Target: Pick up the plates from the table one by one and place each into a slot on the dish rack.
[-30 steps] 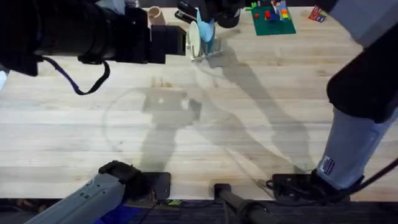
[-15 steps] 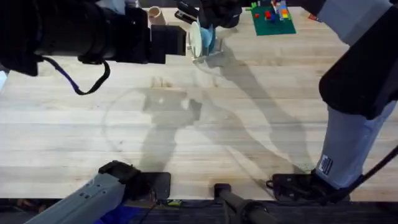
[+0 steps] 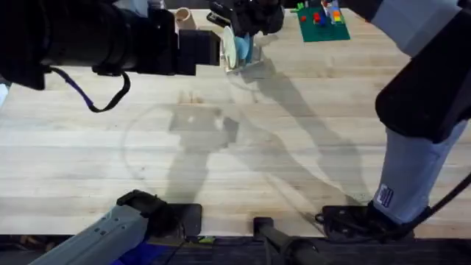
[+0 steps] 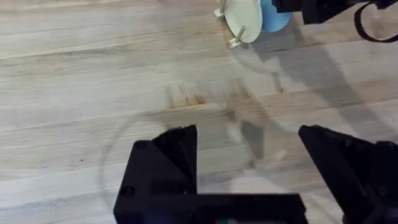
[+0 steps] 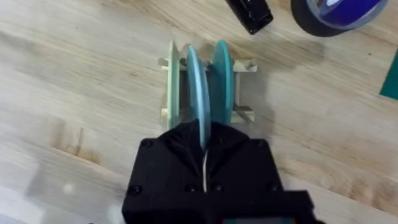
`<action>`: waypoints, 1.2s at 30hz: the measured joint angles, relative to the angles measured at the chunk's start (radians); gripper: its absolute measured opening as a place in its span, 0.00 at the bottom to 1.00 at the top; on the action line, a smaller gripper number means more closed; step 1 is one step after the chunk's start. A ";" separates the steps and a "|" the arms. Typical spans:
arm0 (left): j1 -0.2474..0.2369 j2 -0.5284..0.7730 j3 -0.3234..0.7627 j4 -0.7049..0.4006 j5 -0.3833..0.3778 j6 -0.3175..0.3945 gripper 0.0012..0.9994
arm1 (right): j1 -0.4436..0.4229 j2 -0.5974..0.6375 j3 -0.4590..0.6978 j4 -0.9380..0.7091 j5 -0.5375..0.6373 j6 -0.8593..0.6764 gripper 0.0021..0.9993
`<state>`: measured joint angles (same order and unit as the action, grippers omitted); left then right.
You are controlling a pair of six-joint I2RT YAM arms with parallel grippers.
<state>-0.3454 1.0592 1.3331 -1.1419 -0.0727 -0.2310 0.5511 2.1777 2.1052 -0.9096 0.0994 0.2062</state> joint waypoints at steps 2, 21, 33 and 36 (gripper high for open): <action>0.000 0.000 0.000 0.000 0.000 0.000 1.00 | 0.003 0.000 0.000 0.000 0.003 0.000 0.03; 0.000 0.000 0.000 0.000 0.000 0.000 1.00 | 0.005 0.024 0.002 -0.012 0.009 0.000 0.03; 0.000 0.000 0.000 0.000 0.000 0.000 1.00 | 0.005 0.024 0.002 -0.011 0.009 0.001 0.17; 0.000 0.000 0.000 0.000 0.000 0.000 1.00 | 0.007 0.024 0.002 -0.011 0.009 0.001 0.17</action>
<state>-0.3454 1.0592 1.3331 -1.1419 -0.0727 -0.2310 0.5583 2.2013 2.1067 -0.9207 0.1081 0.2067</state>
